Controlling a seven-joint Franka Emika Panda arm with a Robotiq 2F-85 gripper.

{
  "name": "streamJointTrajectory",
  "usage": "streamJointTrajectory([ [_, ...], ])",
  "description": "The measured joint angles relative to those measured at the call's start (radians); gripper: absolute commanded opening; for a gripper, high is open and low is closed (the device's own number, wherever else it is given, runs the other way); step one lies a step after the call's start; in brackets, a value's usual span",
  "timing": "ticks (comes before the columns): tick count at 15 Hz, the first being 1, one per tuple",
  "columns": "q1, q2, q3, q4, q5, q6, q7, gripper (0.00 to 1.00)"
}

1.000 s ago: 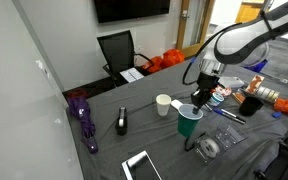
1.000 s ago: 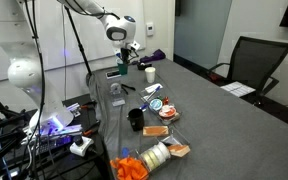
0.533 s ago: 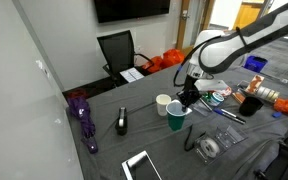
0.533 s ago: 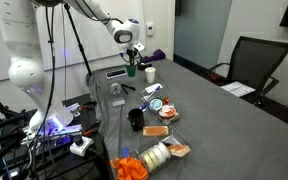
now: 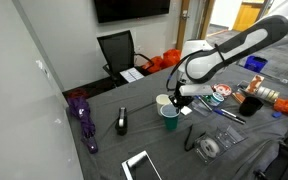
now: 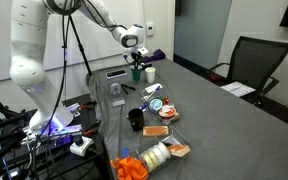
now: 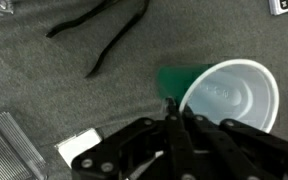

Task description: Pour the tongs out of the green cup.

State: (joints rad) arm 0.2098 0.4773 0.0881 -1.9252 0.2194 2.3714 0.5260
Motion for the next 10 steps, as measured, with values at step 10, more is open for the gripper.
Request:
streamJointTrajectory([
  [10, 0.02, 0.038, -0.017, 0.001, -0.046, 0.02, -0.027, 0.32],
])
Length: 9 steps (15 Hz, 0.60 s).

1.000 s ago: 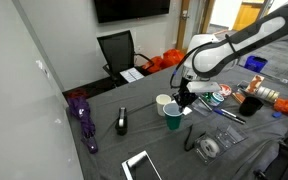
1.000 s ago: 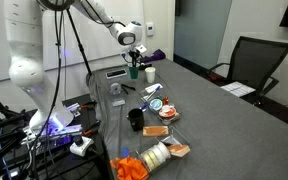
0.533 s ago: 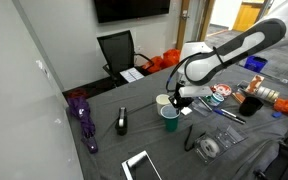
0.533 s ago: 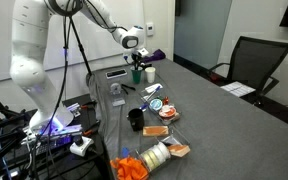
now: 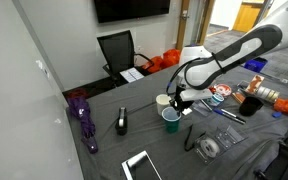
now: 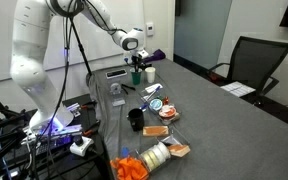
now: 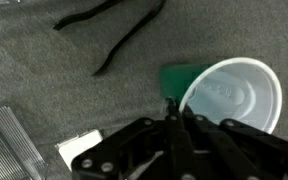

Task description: Pour the tongs out of the green cup.

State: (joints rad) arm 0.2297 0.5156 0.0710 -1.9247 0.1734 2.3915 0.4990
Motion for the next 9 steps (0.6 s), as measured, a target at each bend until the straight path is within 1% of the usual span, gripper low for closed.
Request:
streamJointTrajectory([
  [1, 0.0, -0.002, 0.0, -0.006, -0.003, 0.008, -0.012, 0.37],
  [6, 0.0, -0.012, 0.0, -0.047, -0.041, 0.012, -0.042, 0.73],
  [7, 0.001, -0.015, 0.0, -0.054, -0.048, 0.012, -0.046, 0.79],
  [9, 0.003, -0.02, 0.0, -0.062, -0.056, 0.012, -0.052, 0.95],
])
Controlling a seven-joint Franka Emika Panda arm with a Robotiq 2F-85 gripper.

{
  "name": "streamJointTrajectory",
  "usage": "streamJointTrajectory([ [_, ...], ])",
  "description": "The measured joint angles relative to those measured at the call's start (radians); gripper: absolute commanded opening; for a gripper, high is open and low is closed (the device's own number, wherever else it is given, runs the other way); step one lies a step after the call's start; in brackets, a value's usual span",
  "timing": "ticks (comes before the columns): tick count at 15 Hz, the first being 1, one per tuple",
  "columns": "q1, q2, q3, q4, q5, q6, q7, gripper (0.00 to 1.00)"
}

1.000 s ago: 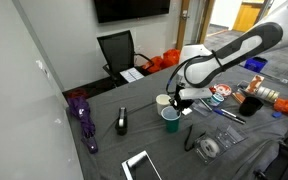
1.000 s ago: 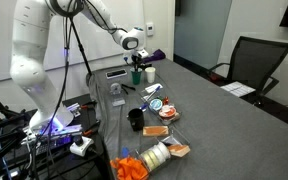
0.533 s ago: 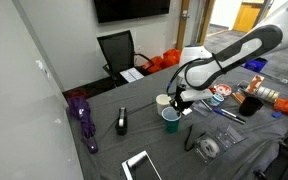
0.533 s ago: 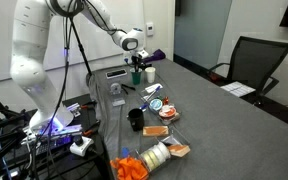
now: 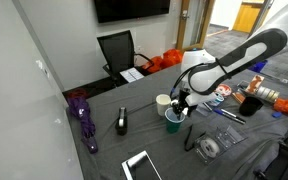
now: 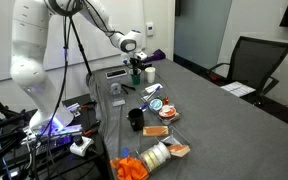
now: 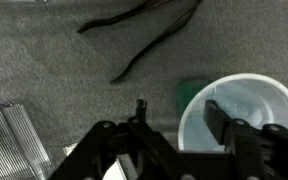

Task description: Pour the tongs out of the green cup.

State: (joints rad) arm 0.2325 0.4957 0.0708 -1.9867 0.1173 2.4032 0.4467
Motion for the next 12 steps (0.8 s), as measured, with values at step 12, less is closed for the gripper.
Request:
streamJointTrajectory([
  [12, 0.005, -0.154, 0.016, -0.082, -0.002, -0.001, -0.045, 1.0],
])
